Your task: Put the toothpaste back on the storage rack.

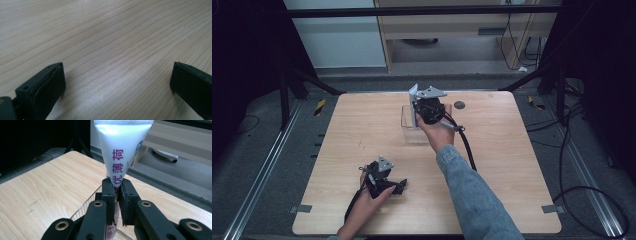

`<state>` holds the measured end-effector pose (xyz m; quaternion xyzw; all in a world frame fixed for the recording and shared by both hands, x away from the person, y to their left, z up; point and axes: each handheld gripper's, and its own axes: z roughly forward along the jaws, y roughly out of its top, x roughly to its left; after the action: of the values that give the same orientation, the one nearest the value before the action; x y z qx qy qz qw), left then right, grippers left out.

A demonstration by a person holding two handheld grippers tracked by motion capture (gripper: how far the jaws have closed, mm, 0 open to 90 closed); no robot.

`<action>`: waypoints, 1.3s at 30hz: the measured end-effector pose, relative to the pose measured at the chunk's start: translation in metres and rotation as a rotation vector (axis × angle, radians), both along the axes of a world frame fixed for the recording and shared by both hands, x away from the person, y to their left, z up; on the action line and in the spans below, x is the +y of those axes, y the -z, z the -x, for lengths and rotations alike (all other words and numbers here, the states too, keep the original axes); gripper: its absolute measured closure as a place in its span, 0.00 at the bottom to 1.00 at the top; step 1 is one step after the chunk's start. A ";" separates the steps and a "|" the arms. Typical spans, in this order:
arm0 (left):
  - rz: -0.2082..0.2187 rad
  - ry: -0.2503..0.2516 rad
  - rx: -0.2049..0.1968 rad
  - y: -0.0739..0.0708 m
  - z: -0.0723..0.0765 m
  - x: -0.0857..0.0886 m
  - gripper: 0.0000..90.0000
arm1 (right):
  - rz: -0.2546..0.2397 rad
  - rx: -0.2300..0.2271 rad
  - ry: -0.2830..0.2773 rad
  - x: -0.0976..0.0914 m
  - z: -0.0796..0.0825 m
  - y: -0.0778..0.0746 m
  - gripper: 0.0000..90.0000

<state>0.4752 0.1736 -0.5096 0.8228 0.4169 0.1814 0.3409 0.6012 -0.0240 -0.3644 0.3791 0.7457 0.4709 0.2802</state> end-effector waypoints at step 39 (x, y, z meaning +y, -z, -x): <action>0.000 -0.001 -0.001 0.000 0.000 0.000 0.00 | 0.062 0.101 -0.004 0.008 -0.011 0.031 0.92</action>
<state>0.4753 0.1736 -0.5096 0.8226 0.4171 0.1820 0.3409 0.6127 -0.0164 -0.3953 0.3918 0.7740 0.4284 0.2527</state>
